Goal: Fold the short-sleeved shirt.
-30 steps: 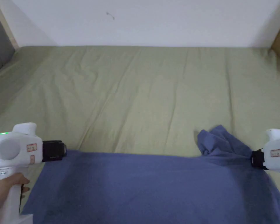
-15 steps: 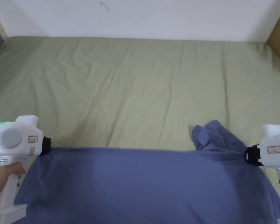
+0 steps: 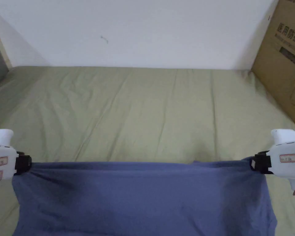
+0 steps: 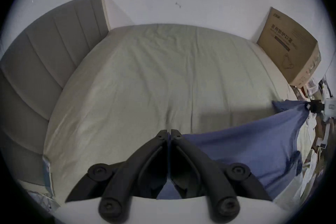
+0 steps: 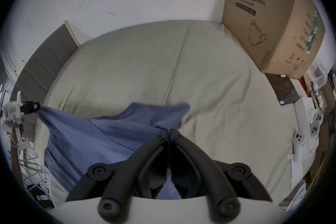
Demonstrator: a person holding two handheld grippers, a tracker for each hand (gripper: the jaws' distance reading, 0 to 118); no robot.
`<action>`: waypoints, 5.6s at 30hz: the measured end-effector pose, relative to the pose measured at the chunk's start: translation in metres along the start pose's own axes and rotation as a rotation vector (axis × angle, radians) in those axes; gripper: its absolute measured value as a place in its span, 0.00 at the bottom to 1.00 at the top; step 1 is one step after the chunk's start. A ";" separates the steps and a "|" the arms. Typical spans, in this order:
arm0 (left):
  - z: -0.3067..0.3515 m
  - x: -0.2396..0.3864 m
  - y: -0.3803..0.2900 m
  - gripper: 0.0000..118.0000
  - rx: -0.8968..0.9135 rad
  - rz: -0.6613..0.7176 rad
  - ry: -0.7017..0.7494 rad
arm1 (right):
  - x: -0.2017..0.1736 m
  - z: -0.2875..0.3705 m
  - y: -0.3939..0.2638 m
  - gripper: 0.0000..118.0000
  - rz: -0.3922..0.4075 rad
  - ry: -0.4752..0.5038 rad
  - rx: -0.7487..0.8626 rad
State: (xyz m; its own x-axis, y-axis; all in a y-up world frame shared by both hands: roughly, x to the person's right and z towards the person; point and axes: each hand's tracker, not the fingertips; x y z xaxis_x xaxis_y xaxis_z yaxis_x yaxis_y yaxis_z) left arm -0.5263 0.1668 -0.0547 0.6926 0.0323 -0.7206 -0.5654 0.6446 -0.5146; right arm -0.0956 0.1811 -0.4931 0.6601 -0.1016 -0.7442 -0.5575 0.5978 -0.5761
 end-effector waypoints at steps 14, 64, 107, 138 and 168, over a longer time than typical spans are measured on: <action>0.088 -0.012 -0.179 0.00 -0.097 0.028 -0.007 | -0.005 0.096 -0.211 0.01 -0.053 0.039 -0.149; 0.033 -0.057 -0.251 0.50 -0.082 0.857 -0.499 | -0.149 0.012 -0.177 0.00 0.039 0.129 -0.049; 0.046 0.247 -0.164 0.08 -0.125 -0.242 -0.567 | -0.044 0.046 -0.210 0.00 -0.260 0.097 -0.024; -0.014 0.240 -0.192 0.01 -0.320 0.084 -0.625 | -0.032 0.048 -0.223 0.00 -0.296 0.107 -0.036; 0.034 0.234 -0.204 0.01 -0.333 -0.040 -0.757 | -0.043 0.054 -0.217 0.00 -0.253 0.107 -0.038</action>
State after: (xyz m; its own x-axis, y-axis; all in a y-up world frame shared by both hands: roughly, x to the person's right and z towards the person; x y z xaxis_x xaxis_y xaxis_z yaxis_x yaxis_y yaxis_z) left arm -0.2335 0.0692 -0.1027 0.7619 0.5967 -0.2521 -0.5549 0.4003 -0.7293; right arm 0.0241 0.0985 -0.3172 0.7251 -0.3282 -0.6054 -0.4018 0.5125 -0.7589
